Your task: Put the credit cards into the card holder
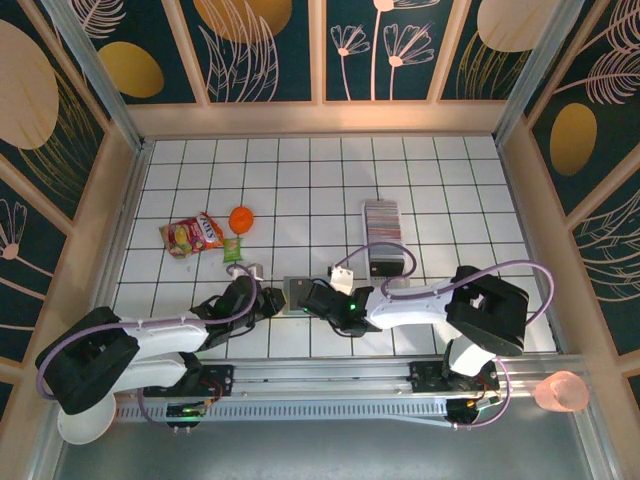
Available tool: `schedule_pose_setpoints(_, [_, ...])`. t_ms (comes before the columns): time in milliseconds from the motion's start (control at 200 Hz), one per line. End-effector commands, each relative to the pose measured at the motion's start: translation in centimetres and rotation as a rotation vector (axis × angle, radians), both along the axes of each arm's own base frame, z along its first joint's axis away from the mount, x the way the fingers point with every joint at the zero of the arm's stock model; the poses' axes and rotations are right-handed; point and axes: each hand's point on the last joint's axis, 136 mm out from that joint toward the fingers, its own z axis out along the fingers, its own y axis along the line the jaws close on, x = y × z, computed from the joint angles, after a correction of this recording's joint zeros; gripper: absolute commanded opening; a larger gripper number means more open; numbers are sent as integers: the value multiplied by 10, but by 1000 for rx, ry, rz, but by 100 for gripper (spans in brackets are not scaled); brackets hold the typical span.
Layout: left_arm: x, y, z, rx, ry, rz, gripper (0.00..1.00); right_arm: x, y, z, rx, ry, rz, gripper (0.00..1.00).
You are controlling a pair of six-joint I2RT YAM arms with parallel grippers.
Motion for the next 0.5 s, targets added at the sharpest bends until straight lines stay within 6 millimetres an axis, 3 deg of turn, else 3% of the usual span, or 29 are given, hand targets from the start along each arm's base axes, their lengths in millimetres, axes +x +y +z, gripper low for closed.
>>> schedule_pose_setpoints(0, [-1, 1, -3, 21, -9, -13, 16, -2, 2, -14, 21, 30, 19, 62])
schedule_pose_setpoints(490, [-4, 6, -6, 19, -2, 4, 12, 6, 37, 1, 169, 20, 60, 59])
